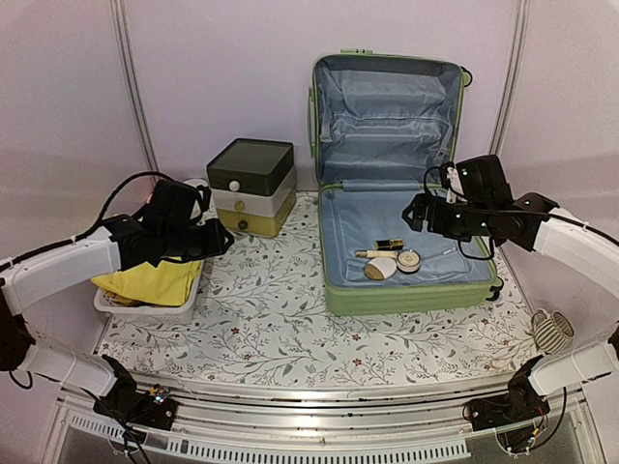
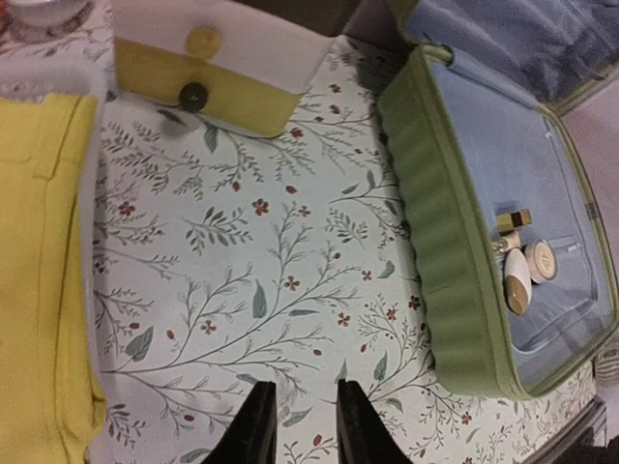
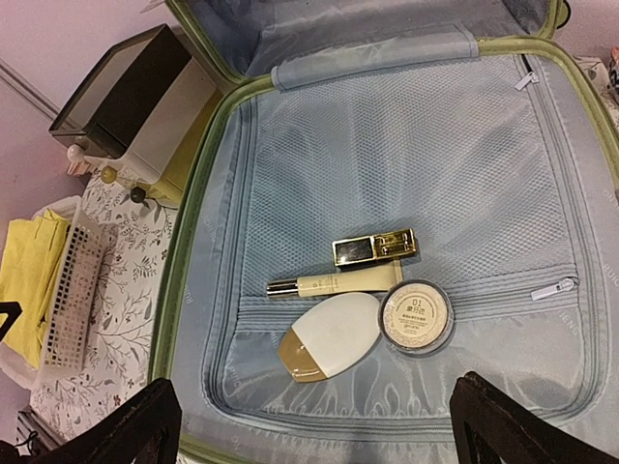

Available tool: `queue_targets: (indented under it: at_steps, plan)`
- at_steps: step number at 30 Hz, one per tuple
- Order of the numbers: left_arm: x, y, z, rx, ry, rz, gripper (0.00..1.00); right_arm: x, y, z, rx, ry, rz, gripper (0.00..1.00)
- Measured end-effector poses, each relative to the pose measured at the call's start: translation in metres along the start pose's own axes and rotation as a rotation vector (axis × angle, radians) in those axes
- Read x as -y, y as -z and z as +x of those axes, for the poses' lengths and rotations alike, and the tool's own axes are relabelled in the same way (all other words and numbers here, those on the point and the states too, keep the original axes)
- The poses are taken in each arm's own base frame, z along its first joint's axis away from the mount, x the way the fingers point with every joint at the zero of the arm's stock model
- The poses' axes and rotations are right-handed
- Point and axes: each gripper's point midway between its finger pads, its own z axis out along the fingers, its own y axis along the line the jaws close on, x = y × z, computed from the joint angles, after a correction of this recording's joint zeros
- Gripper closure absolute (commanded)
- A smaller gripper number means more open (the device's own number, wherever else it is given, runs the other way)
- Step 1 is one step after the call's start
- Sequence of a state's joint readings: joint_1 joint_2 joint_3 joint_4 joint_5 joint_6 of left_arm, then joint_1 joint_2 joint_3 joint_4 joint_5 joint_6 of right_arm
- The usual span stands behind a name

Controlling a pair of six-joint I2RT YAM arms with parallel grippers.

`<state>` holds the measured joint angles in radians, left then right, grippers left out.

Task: Open, take out, and arrange the luggage
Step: Move the bin to the corner of the board.

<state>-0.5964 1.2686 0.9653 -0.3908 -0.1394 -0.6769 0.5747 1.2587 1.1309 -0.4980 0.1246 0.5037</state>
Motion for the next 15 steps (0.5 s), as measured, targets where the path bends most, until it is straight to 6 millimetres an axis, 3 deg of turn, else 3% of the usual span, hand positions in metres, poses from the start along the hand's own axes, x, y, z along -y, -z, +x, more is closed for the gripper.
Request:
queue_targets:
  at_steps: [5, 6, 8, 9, 15]
  plan:
    - [0.033, 0.015, -0.005, 0.060, -0.084, 0.169, 0.53, -0.005, -0.002, 0.001, -0.001, 0.010, -0.029, 0.01]
    - [0.036, 0.018, -0.005, 0.072, -0.092, 0.190, 0.46, -0.005, -0.003, 0.003, -0.004, 0.014, -0.031, 0.01]
    - [0.041, 0.025, -0.006, 0.100, -0.110, 0.230, 0.14, -0.005, -0.003, 0.005, -0.009, 0.018, -0.035, 0.01]
    - [0.042, 0.027, -0.008, 0.114, -0.115, 0.243, 0.07, -0.005, -0.004, 0.005, -0.009, 0.021, -0.039, 0.01]
    - [0.051, 0.034, -0.019, 0.175, -0.124, 0.288, 0.02, -0.009, -0.004, 0.005, 0.002, 0.035, -0.066, 0.01]
